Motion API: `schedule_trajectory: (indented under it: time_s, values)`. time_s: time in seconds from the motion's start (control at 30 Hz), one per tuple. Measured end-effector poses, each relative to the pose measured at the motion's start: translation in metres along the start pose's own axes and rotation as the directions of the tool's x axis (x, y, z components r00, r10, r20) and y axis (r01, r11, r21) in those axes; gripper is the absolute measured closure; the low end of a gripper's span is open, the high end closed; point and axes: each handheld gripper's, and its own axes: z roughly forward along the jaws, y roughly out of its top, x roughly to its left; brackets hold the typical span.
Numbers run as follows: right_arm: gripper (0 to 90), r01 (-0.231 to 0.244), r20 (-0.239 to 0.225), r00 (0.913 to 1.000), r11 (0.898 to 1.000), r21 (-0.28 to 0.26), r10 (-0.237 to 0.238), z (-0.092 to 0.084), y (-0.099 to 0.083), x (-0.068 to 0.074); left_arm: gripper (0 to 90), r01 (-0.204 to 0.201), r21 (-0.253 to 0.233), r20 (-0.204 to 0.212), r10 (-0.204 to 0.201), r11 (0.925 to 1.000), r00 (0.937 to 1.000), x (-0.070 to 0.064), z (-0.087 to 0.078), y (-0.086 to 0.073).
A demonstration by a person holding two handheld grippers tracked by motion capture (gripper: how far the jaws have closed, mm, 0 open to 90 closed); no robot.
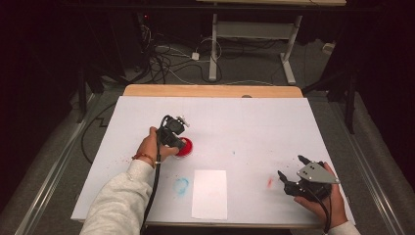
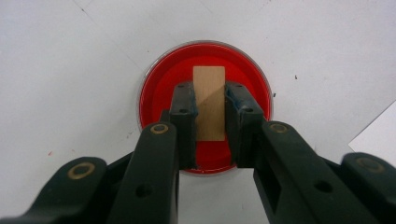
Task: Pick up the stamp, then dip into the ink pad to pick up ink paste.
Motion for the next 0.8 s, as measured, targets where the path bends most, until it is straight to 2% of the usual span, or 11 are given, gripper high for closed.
schedule_trajectory:
  time_s: [0.2,0.37,0.47,0.67,0.8]
  values:
    - [19.6,-0.002,-0.001,1.0000,1.000,-0.008,0.002,-0.002,0.001,0.000,74.0,-0.006,0.001,-0.020,0.006,1.0000,0.9998,-0.003,0.000,0.000]
    - [19.6,-0.001,0.001,1.0000,1.000,-0.009,0.001,-0.003,0.001,-0.001,74.0,-0.005,-0.012,-0.002,0.005,0.9999,1.0000,0.000,-0.001,-0.001]
    - [19.6,-0.003,0.000,1.0000,1.000,-0.010,0.003,-0.003,0.000,-0.001,74.1,-0.011,-0.024,-0.007,0.011,0.9996,0.9999,-0.001,-0.004,-0.003]
    - [19.6,-0.001,0.001,1.0000,1.000,-0.014,0.001,-0.005,0.000,0.000,74.1,-0.006,-0.093,-0.009,0.005,0.9957,0.9999,0.003,-0.020,-0.014]
    - [19.6,-0.001,0.006,1.0000,1.000,-0.016,0.001,-0.007,0.000,-0.001,74.1,0.007,-0.154,0.004,-0.006,0.9880,1.0000,0.005,-0.031,-0.025]
